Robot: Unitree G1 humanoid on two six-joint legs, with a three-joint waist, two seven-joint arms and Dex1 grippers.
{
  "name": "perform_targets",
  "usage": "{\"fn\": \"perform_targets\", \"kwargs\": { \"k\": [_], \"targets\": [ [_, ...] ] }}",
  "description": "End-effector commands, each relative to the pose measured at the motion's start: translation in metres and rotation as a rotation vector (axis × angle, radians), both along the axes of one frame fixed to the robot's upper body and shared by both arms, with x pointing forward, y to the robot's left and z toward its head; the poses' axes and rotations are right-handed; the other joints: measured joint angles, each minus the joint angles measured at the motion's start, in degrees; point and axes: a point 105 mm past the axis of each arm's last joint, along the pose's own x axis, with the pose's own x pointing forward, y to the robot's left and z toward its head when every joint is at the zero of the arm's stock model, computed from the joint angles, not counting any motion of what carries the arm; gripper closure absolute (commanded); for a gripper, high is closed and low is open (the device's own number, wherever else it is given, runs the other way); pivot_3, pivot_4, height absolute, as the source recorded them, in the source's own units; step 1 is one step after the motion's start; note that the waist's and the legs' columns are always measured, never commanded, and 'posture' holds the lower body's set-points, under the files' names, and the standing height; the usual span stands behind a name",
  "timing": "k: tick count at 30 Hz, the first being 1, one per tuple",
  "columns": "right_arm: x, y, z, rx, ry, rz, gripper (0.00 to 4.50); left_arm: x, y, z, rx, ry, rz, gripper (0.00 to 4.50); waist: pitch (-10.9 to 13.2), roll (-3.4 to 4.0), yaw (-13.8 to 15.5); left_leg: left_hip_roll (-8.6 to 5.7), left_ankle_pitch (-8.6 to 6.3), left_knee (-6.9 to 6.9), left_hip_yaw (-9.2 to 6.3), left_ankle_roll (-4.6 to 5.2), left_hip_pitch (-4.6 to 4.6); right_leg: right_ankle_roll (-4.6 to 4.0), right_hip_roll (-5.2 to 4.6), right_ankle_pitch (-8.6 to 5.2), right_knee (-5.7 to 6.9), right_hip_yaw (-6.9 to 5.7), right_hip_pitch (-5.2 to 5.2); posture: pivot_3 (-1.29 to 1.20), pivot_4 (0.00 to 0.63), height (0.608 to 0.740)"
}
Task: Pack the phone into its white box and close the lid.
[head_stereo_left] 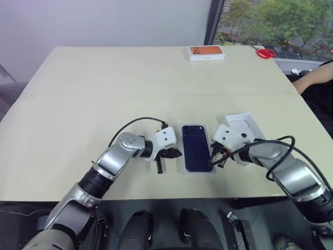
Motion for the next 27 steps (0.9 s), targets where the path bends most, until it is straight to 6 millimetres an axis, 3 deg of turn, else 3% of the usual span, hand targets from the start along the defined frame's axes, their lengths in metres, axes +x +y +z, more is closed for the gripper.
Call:
{"fn": "perform_targets", "kwargs": {
  "k": [1, 4, 5, 7, 11, 14, 20, 27],
  "targets": [
    [0.001, 0.005, 0.012, 0.009, -0.049, 0.036, 4.50, -0.001, -0.007, 0.012, -0.023, -0.037, -0.029, 4.48, 0.0, 0.00, 0.0, 0.00, 0.00, 0.00, 0.00, 0.00, 0.00, 0.00, 0.00, 0.00, 0.00, 0.00, 0.00, 0.00, 0.150, 0.740],
    [0.000, 0.000, 0.017, 0.002, -0.060, 0.026, 4.50, 0.000, -0.003, 0.013, -0.020, -0.041, -0.020, 4.48, 0.0, 0.00, 0.0, 0.00, 0.00, 0.00, 0.00, 0.00, 0.00, 0.00, 0.00, 0.00, 0.00, 0.00, 0.00, 0.00, 0.150, 0.740],
    [-0.001, -0.009, 0.026, -0.005, -0.078, 0.004, 4.50, 0.001, 0.003, 0.015, -0.025, -0.041, -0.008, 4.48, 0.0, 0.00, 0.0, 0.00, 0.00, 0.00, 0.00, 0.00, 0.00, 0.00, -0.01, 0.00, 0.00, 0.00, 0.00, 0.00, 0.150, 0.740],
    [-0.003, -0.022, 0.046, 0.030, -0.095, -0.045, 3.96, 0.002, 0.016, 0.021, -0.033, -0.049, 0.012, 4.50, 0.0, 0.01, 0.0, -0.01, 0.00, 0.00, 0.00, 0.00, -0.03, 0.00, -0.03, 0.00, 0.00, 0.00, -0.03, 0.00, 0.150, 0.740],
    [-0.003, -0.028, 0.069, 0.126, -0.124, -0.148, 2.22, 0.004, 0.033, 0.029, -0.063, -0.064, 0.036, 4.50, 0.0, 0.01, -0.2, 0.04, 0.00, 0.00, 0.00, 0.00, 0.06, 0.00, 0.00, 0.01, 0.09, 0.01, -0.02, 0.00, 0.150, 0.740],
    [-0.001, -0.044, 0.069, 0.173, -0.070, -0.339, 0.70, 0.005, 0.046, 0.038, -0.096, -0.078, 0.031, 4.50, 0.0, 0.02, -0.1, 0.10, 0.00, -0.01, -0.05, 0.00, 0.08, -0.01, 0.05, 0.01, 0.13, -0.02, -0.03, 0.00, 0.150, 0.740],
    [-0.006, -0.055, 0.044, 0.216, 0.131, -0.550, 0.70, -0.001, 0.054, 0.044, -0.106, -0.099, -0.056, 4.50, 0.0, 0.05, 0.1, 0.03, 0.00, -0.01, -0.05, 0.00, 0.02, -0.02, -0.04, 0.01, 0.11, -0.02, -0.04, 0.00, 0.150, 0.740],
    [0.000, -0.068, 0.023, 0.267, 0.191, -0.690, 0.70, -0.023, 0.055, 0.044, -0.102, -0.136, -0.228, 4.50, 0.0, 0.05, -0.1, 0.02, 0.00, -0.01, -0.01, 0.00, 0.01, -0.02, -0.04, 0.01, 0.10, -0.02, -0.04, 0.00, 0.150, 0.740]
  ]
}}
